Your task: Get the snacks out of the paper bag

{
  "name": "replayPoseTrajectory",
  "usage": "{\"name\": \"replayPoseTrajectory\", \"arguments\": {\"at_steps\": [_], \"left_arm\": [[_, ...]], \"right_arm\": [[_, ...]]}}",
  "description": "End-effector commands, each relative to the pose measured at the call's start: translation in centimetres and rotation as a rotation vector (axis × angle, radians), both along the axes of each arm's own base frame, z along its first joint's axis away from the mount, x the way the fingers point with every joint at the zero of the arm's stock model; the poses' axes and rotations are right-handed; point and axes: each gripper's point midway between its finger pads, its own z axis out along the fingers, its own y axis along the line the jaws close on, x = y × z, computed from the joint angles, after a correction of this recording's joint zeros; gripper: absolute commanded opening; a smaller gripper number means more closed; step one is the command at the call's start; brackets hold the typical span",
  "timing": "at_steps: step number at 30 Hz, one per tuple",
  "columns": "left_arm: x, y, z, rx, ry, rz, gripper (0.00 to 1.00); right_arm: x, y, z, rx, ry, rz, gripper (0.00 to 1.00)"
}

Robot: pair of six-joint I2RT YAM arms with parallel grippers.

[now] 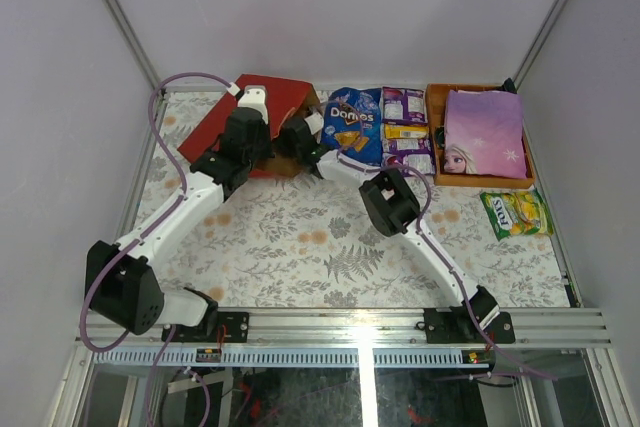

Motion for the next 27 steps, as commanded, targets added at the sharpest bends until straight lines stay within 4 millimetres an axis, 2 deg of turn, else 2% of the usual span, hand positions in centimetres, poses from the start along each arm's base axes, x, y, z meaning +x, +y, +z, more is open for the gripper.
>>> {"name": "replayPoseTrajectory", "arguments": {"at_steps": [1, 4, 9, 14, 20, 24, 26, 27], "left_arm": [[0.9, 0.1, 0.9, 0.001, -0.035, 0.000, 0.05], [1.1, 0.3, 0.6, 0.004, -0.027, 0.005, 0.05], [1.3, 0.6, 0.2, 0.007, -0.018, 0.016, 0.05], [1.3, 0.9, 0.0, 0.017, -0.012, 0.030, 0.06], [1.3, 1.2, 0.0, 0.027, -0.013, 0.041, 0.06], [1.4, 1.0, 0.0, 0.019, -0.012, 0.035, 0.06], [1.3, 0.8, 0.1, 0.012, -0.012, 0.027, 0.06], [1.3, 0.8, 0.2, 0.009, -0.014, 0.026, 0.06]], "right_arm": [[-0.6, 0.3, 6.5, 0.063, -0.105, 0.055, 0.00], [-2.1, -1.0, 9.4, 0.074, -0.148, 0.067, 0.00], [-5.4, -4.6, 13.3, 0.075, -0.212, 0.056, 0.00], [-9.3, -8.2, 14.4, 0.074, -0.220, 0.056, 0.00], [-11.7, -10.8, 15.6, 0.047, -0.239, 0.051, 0.00], [-11.9, -11.8, 15.7, -0.011, -0.248, 0.040, 0.00], [-11.1, -11.3, 15.2, -0.063, -0.238, 0.052, 0.00], [-10.6, -10.7, 15.0, -0.091, -0.239, 0.071, 0.05]]}}
